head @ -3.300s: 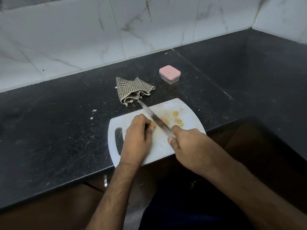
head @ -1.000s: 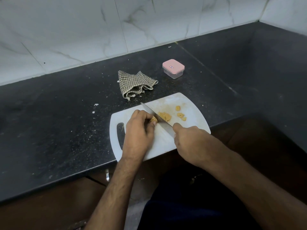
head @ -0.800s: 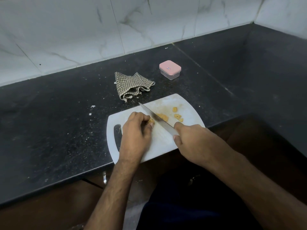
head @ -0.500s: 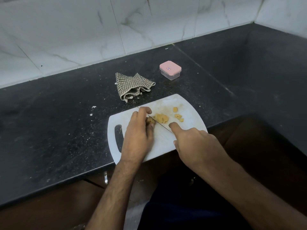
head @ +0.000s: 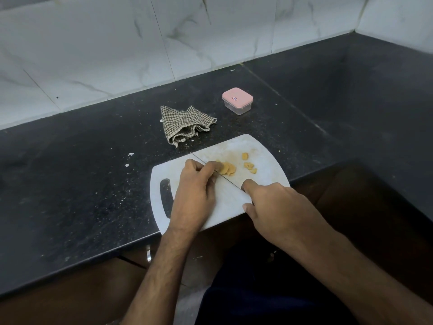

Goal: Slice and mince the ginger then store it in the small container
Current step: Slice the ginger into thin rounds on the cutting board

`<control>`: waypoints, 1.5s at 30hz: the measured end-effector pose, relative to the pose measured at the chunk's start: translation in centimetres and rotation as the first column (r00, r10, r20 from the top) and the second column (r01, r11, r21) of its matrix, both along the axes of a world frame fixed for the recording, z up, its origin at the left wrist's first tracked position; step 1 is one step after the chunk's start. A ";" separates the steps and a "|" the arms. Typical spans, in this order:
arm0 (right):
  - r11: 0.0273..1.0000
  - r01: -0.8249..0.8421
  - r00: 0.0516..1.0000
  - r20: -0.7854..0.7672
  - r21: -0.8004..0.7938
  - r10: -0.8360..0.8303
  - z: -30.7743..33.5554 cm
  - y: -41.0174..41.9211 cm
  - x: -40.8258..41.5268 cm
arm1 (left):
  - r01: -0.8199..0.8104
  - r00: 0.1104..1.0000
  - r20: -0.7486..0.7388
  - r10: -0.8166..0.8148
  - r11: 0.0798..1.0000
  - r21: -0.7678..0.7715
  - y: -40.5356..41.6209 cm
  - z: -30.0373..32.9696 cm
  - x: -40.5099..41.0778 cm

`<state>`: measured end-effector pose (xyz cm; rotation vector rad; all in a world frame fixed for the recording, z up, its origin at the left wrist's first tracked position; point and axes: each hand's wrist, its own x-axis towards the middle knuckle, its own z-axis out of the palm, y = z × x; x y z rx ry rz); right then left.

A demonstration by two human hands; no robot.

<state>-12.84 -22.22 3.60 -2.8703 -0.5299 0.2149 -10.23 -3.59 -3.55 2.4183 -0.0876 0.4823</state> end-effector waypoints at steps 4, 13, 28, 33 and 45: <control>0.999 0.002 1.000 -0.027 0.040 -0.001 0.7 -0.1 0.0 | -0.014 1.000 -0.026 0.013 0.999 -0.047 -0.3 0.7 -0.5; 0.996 0.029 0.998 -0.064 0.085 -0.024 1.4 0.1 0.2 | -0.094 0.995 -0.056 0.085 0.978 -0.187 0.0 0.6 -0.4; 1.000 0.006 1.000 -0.027 0.030 -0.005 1.8 0.9 -0.8 | -0.128 0.992 -0.027 0.125 0.986 -0.111 -0.2 0.6 -0.4; 0.999 0.001 0.998 -0.057 -0.035 -0.003 2.1 1.3 -0.6 | -0.134 0.991 -0.030 0.131 0.986 -0.104 -0.2 0.8 -0.3; 0.991 -0.013 0.985 -0.173 -0.136 -0.011 3.2 2.6 1.0 | -0.142 0.989 -0.043 0.139 0.986 -0.092 -0.2 1.2 -0.2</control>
